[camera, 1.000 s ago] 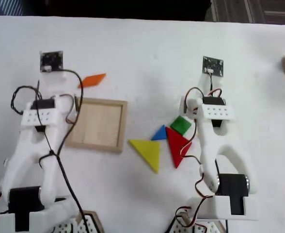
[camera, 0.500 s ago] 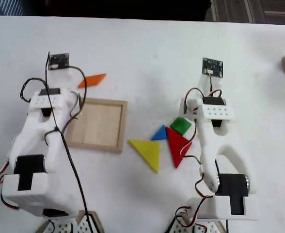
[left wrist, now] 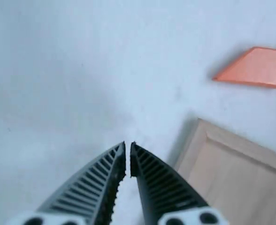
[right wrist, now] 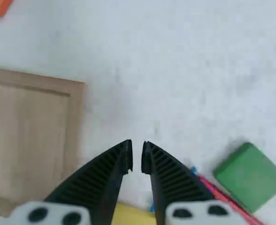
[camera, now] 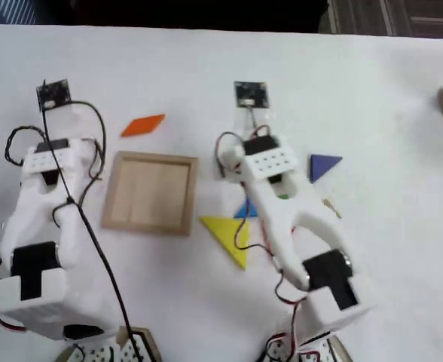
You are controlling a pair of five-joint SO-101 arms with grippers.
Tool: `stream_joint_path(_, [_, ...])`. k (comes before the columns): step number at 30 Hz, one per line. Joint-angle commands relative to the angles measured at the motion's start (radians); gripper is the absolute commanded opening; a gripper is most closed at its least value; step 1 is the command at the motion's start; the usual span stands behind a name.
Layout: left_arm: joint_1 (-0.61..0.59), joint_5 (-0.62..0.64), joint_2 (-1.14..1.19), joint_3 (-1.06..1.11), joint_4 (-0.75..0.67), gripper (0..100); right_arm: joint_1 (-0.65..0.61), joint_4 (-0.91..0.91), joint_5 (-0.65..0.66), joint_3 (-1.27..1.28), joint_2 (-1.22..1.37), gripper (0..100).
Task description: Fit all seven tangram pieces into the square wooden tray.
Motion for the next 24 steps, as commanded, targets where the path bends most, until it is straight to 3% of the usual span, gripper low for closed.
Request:
stream_joint_path(1, [-0.012,0.014,-0.059,-0.014,-0.031,5,-0.085,-0.004,-0.054,-0.110,0.048,5.0])
stream_joint_path(5, [-0.012,0.012,-0.058,-0.014,-0.032,5,-0.173,0.097,-0.061,-0.204,0.068,5.0])
stream_joint_path(9, [-0.012,0.012,-0.058,-0.014,-0.032,5,-0.226,0.087,-0.061,-0.209,0.085,5.1])
stream_joint_path(14, [-0.012,0.012,-0.058,-0.012,-0.032,5,-0.209,0.077,-0.061,-0.219,0.206,12.5])
stream_joint_path(24, [-0.007,0.011,-0.058,-0.009,-0.032,5,-0.213,0.048,-0.061,-0.238,0.277,12.6])
